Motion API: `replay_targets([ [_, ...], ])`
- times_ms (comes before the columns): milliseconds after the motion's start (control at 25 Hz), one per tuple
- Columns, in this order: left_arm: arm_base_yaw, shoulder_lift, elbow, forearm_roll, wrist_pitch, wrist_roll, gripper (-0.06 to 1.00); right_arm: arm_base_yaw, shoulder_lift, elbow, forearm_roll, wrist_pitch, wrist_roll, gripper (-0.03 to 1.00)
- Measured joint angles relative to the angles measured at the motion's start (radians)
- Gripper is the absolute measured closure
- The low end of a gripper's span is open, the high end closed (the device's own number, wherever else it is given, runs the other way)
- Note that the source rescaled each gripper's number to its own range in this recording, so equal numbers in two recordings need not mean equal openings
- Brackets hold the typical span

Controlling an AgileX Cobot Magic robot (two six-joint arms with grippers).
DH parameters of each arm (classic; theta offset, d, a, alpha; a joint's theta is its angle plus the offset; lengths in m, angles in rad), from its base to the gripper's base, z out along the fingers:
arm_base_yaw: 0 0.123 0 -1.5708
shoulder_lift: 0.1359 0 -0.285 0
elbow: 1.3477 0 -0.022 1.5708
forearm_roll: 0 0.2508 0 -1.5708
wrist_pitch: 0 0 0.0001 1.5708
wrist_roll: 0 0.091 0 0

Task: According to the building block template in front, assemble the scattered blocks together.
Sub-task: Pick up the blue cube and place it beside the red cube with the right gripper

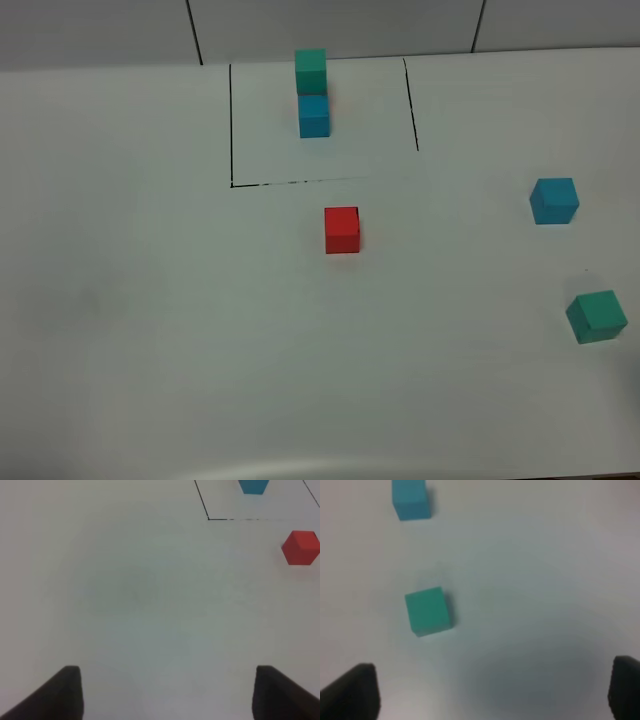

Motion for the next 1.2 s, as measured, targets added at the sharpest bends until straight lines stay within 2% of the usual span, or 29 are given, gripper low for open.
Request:
replay_targets([
  [200, 0.000, 0.000, 0.000, 0.000, 0.000, 0.000, 0.44, 0.000, 0.355, -0.102, 0.057, -0.046, -0.063, -0.03],
  [360, 0.000, 0.000, 0.000, -0.001, 0.000, 0.000, 0.44, 0.006, 0.545, -0.189, 0.091, -0.060, -0.119, -0.03],
  [520, 0.000, 0.000, 0.000, -0.001, 0.000, 0.000, 0.44, 0.055, 0.675, -0.286, 0.100, -0.074, -0.133, -0.03],
  [760, 0.000, 0.000, 0.000, -0.002, 0.000, 0.000, 0.44, 0.124, 0.873, -0.460, 0.102, -0.087, -0.119, -0.03],
  [1200, 0.000, 0.000, 0.000, -0.003, 0.000, 0.000, 0.44, 0.140, 1.180, -0.731, 0.054, -0.060, -0.061, -0.03],
])
